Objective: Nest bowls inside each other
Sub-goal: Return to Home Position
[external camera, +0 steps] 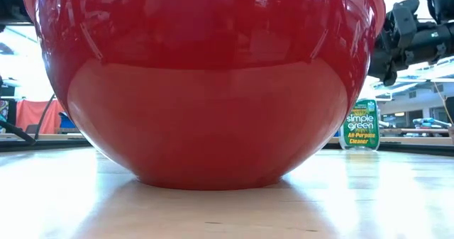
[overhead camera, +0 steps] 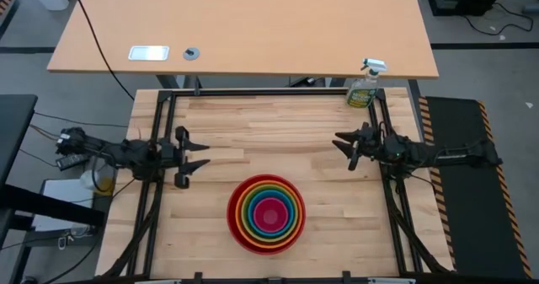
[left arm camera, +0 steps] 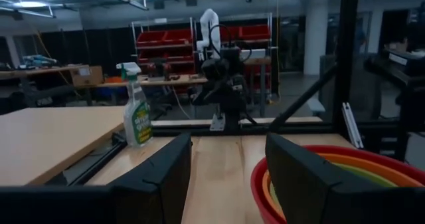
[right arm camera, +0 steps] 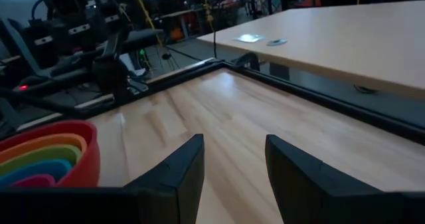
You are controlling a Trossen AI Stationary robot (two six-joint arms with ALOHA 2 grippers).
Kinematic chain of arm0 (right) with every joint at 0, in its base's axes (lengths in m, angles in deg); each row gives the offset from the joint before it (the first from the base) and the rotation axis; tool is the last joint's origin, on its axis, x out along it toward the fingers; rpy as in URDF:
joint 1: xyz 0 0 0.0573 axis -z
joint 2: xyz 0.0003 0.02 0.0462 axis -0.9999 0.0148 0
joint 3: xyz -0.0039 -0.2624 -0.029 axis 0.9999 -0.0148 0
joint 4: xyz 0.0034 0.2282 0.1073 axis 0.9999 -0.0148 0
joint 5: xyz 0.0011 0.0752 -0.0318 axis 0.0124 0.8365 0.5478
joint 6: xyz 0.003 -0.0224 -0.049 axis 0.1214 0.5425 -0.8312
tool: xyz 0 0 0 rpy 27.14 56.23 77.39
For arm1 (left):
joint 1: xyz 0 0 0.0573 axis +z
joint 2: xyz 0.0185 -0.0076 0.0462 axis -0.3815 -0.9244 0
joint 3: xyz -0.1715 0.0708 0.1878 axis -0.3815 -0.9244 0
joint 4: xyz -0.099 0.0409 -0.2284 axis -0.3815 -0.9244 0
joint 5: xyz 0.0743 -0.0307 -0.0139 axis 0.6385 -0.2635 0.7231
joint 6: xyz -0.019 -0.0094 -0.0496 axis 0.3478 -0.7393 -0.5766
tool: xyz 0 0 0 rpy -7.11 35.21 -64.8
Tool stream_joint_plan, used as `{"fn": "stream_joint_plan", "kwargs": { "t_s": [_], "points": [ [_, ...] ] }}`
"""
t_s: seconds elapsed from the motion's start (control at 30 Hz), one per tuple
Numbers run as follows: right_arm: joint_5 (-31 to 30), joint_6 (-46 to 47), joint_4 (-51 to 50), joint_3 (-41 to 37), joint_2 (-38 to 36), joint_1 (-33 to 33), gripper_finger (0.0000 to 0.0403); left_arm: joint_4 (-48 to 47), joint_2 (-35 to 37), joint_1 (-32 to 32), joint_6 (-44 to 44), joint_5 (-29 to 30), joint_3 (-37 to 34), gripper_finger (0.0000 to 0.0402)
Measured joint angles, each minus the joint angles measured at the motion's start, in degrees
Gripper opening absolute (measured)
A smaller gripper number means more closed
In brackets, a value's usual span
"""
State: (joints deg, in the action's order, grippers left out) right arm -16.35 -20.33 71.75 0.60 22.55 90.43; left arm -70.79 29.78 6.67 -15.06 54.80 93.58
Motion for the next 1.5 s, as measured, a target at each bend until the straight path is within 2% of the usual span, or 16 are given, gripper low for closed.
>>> {"fn": "stream_joint_plan", "kwargs": {
  "t_s": [0.27,0.4,0.63,0.7,0.8,0.93,1.2,1.5],
  "points": [
    [0.31,0.15,4.35,-4.96,-1.10,0.00,0.0166,2.74,0.00,0.93,-0.32,1.77,-3.32,0.0196],
    [0.44,0.68,3.24,-5.37,-1.06,0.02,0.0166,2.61,0.40,0.62,-0.46,1.88,-5.00,0.0196],
    [0.21,-0.18,3.17,-5.37,-1.35,0.02,0.0166,2.21,4.72,0.39,1.26,2.77,-5.90,0.0196],
    [-0.63,-0.50,3.17,-5.37,-1.81,0.00,0.0166,0.46,6.76,-0.02,1.66,2.75,-5.88,0.0196],
    [-5.40,-1.67,3.12,-5.37,-2.42,0.02,0.0166,-3.10,10.10,-0.66,1.77,2.69,-5.89,0.0196],
    [-9.91,1.51,3.23,-5.37,-2.39,0.03,0.0166,-5.97,13.56,-1.55,1.58,1.37,-5.88,0.0196],
    [-9.94,2.71,3.25,-5.37,-2.39,0.02,0.0166,-7.66,15.24,-2.20,1.16,-4.60,-5.88,0.0196],
    [-9.92,2.72,3.26,-5.37,-2.39,0.02,0.0166,-10.49,15.23,-2.20,-6.28,-4.76,-5.88,0.0196]
  ]
}}
